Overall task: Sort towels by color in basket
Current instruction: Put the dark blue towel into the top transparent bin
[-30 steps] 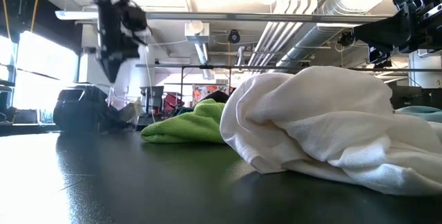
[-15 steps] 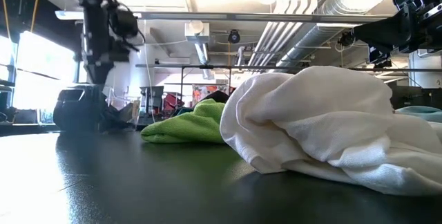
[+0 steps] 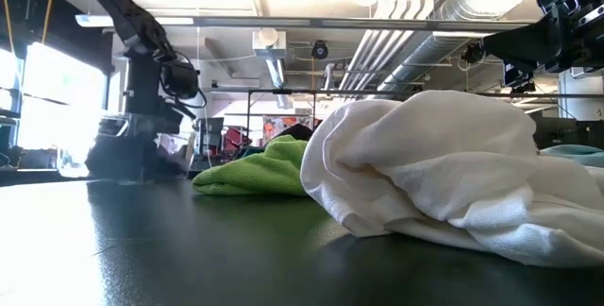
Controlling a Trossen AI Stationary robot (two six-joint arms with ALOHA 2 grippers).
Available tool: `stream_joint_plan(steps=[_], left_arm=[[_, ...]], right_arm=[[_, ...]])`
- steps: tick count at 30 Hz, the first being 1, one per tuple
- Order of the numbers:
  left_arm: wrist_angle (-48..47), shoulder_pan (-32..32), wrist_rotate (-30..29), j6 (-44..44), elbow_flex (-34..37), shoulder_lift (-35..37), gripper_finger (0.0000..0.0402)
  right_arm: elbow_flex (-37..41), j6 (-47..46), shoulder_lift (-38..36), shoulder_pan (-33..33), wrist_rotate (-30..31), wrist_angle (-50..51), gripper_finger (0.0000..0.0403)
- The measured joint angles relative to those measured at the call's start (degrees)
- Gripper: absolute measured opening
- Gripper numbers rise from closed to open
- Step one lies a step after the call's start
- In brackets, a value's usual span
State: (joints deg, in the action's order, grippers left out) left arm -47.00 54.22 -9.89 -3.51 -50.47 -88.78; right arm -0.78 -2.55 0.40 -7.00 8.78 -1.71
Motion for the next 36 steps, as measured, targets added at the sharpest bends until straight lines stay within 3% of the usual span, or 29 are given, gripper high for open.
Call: stream_joint_plan(steps=[11,16,29,36], left_arm=[[-6.53,-1.09,0.14,-0.49,-5.25,15.48,0.0],[-3.54,-1.03,-6.37,-2.71,-4.22,18.88,0.0],[10.2,-2.01,-18.79,-6.94,2.53,7.38,0.0],[12.8,-2.06,-17.75,-6.05,2.49,-0.92,0.0]], right_arm=[[0.0,-0.02,0.0,0.0,-0.01,0.01,0.0009],[0.01,0.0,0.0,0.01,0.01,0.0,0.0009],[0.02,0.0,0.0,0.0,0.01,0.01,0.0009],[0.01,0.0,0.0,-0.01,0.01,0.01,0.0009]])
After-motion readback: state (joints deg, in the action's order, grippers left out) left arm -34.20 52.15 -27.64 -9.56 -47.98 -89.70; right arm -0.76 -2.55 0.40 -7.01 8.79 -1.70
